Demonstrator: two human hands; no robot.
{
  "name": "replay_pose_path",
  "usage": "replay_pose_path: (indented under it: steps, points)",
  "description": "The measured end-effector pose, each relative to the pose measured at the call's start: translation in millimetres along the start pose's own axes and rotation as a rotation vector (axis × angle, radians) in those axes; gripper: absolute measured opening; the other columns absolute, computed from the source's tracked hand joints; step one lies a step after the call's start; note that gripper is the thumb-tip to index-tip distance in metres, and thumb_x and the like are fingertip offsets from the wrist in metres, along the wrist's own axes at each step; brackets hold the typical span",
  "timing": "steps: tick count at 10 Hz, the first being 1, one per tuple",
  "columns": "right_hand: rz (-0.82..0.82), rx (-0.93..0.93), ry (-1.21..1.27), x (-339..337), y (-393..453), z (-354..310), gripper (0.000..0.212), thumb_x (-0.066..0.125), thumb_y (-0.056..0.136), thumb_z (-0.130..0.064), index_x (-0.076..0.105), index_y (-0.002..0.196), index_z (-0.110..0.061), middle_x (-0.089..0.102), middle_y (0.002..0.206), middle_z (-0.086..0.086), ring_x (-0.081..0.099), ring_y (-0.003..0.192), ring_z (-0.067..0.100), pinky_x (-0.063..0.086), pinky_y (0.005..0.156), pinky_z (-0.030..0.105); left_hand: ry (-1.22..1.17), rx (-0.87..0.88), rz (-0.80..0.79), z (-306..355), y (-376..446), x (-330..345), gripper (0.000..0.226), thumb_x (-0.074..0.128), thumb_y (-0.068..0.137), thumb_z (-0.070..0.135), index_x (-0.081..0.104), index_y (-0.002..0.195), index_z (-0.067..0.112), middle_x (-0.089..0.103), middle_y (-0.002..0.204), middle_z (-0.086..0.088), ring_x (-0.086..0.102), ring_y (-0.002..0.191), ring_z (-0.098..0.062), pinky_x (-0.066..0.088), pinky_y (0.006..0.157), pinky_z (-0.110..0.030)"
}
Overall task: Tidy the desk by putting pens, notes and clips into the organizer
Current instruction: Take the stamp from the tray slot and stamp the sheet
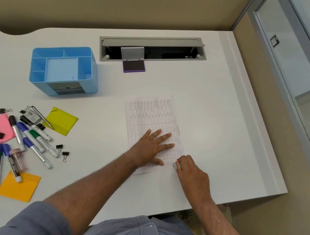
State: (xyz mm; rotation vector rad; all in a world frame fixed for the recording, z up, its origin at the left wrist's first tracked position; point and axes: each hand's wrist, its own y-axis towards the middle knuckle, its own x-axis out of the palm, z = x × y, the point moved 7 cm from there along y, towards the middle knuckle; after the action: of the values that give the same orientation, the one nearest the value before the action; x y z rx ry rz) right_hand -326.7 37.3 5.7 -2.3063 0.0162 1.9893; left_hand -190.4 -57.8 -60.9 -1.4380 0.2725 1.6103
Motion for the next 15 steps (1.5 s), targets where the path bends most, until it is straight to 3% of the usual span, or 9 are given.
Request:
replay_pose_path:
  steps: [4, 5, 6, 7, 8, 9, 10, 13, 15]
  points:
    - [0.007, -0.057, -0.057, -3, 4, -5, 0.015, 0.071, 0.099, -0.028, 0.065, 0.091, -0.016, 0.058, 0.081, -0.005, 0.040, 0.045, 0.008, 0.028, 0.036, 0.021, -0.007, -0.001, -0.003, 0, 0, 0, 0.086, 0.056, 0.093, 0.062, 0.009, 0.162, 0.041, -0.010, 0.171, 0.007, -0.011, 0.158, -0.026, -0.001, 0.127, -0.053]
    - [-0.083, -0.018, -0.032, -1, 5, 1, 0.019, 0.053, 0.109, -0.038, 0.061, 0.103, -0.022, 0.058, 0.092, -0.008, 0.053, 0.055, 0.011, 0.044, 0.043, 0.026, -0.009, -0.002, -0.001, 0, 0, 0, 0.086, 0.057, 0.093, 0.061, 0.009, 0.162, 0.041, -0.010, 0.171, 0.007, -0.011, 0.158, -0.026, -0.002, 0.127, -0.053]
    - [-0.063, 0.060, 0.101, -14, 9, 16, 0.019, 0.040, 0.110, -0.045, 0.052, 0.104, -0.030, 0.059, 0.098, -0.013, 0.058, 0.062, 0.009, 0.053, 0.054, 0.031, -0.011, -0.001, 0.001, -1, 1, 1, 0.087, 0.058, 0.093, 0.061, 0.009, 0.162, 0.041, -0.010, 0.171, 0.008, -0.011, 0.158, -0.026, -0.002, 0.127, -0.053]
    - [0.014, 0.179, 0.371, -32, 18, 42, 0.017, 0.045, 0.109, -0.043, 0.047, 0.094, -0.035, 0.064, 0.092, -0.018, 0.061, 0.064, 0.004, 0.049, 0.053, 0.027, -0.021, 0.000, 0.003, -2, 1, 1, 0.086, 0.058, 0.093, 0.061, 0.009, 0.161, 0.042, -0.010, 0.171, 0.009, -0.011, 0.158, -0.026, -0.003, 0.127, -0.053]
    - [-0.011, 0.354, 0.647, -33, 26, 64, 0.018, 0.050, 0.107, -0.043, 0.053, 0.093, -0.031, 0.067, 0.082, -0.018, 0.055, 0.055, 0.006, 0.043, 0.050, 0.023, -0.023, -0.002, 0.013, -2, 2, 2, 0.086, 0.059, 0.093, 0.061, 0.010, 0.161, 0.042, -0.010, 0.171, 0.009, -0.011, 0.158, -0.026, -0.004, 0.127, -0.052]
    - [-0.028, 0.452, 0.959, -30, 35, 73, 0.016, 0.053, 0.105, -0.037, 0.060, 0.095, -0.026, 0.077, 0.097, -0.013, 0.055, 0.054, 0.018, 0.049, 0.053, 0.027, -0.022, -0.003, 0.023, -2, 2, 2, 0.086, 0.059, 0.093, 0.060, 0.010, 0.161, 0.042, -0.010, 0.171, 0.010, -0.010, 0.158, -0.026, -0.006, 0.126, -0.051]
    - [0.002, 0.494, 1.122, -33, 41, 72, 0.017, 0.054, 0.104, -0.033, 0.064, 0.091, -0.027, 0.079, 0.096, -0.014, 0.053, 0.052, 0.017, 0.042, 0.047, 0.018, -0.026, -0.004, 0.023, -1, 2, 1, 0.085, 0.060, 0.093, 0.059, 0.011, 0.161, 0.042, -0.010, 0.171, 0.009, -0.010, 0.158, -0.026, -0.006, 0.126, -0.051]
    - [-0.051, 0.668, 1.400, -17, 65, 62, 0.027, 0.054, 0.105, -0.041, 0.073, 0.094, -0.026, 0.065, 0.083, -0.004, 0.052, 0.055, 0.015, 0.037, 0.053, 0.025, -0.049, -0.018, 0.047, 4, 3, -8, 0.079, 0.065, 0.093, 0.052, 0.023, 0.159, 0.039, 0.001, 0.172, 0.005, -0.003, 0.158, -0.027, -0.003, 0.126, -0.055]
    - [-0.068, 0.648, 1.470, -11, 93, 55, 0.016, 0.057, 0.101, -0.026, 0.071, 0.103, -0.018, 0.062, 0.085, 0.002, 0.056, 0.059, 0.018, 0.032, 0.049, 0.026, -0.107, -0.015, 0.265, -7, 0, -42, 0.054, 0.056, 0.100, 0.046, 0.042, 0.150, 0.032, 0.021, 0.168, 0.004, 0.016, 0.156, -0.024, 0.001, 0.128, -0.051]
